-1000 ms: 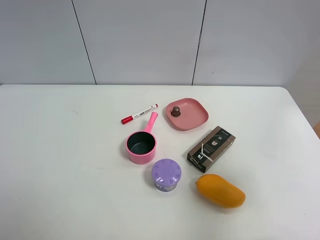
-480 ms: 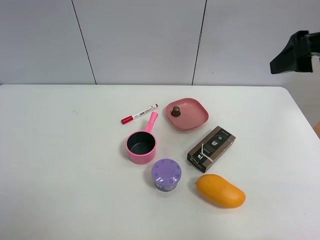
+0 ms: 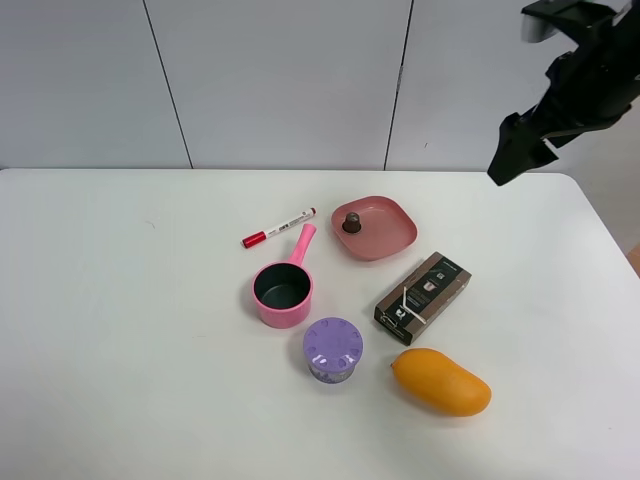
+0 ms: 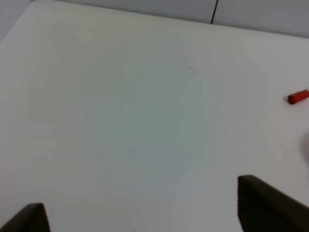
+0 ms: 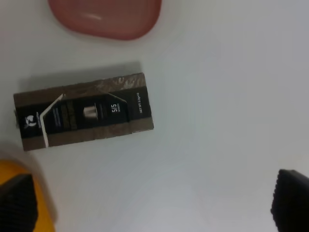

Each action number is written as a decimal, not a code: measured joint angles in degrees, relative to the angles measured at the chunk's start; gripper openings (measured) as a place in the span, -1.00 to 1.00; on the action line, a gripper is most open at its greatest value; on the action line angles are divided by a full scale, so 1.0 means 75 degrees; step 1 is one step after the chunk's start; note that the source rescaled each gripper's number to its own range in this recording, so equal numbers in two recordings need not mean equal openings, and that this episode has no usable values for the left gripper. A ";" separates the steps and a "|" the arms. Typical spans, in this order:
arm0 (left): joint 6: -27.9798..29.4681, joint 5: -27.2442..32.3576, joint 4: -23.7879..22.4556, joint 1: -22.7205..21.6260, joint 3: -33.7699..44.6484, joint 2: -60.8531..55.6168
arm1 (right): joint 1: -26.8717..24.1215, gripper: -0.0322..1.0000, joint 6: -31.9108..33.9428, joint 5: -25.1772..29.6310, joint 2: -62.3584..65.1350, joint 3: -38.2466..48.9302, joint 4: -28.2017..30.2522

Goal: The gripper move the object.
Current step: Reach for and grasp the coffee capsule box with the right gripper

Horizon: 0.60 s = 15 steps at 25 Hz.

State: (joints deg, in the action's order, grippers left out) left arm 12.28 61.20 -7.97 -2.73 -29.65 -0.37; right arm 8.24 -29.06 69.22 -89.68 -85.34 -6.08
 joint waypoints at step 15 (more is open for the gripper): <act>0.0000 0.0000 0.0000 0.0000 0.0000 0.0000 | 0.2927 0.93 -0.2297 -0.0686 -0.1781 -0.0161 0.2906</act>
State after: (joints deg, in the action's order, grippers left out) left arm 12.28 61.20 -7.97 -2.73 -29.65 -0.37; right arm 30.19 -46.28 64.08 -103.04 -86.55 15.72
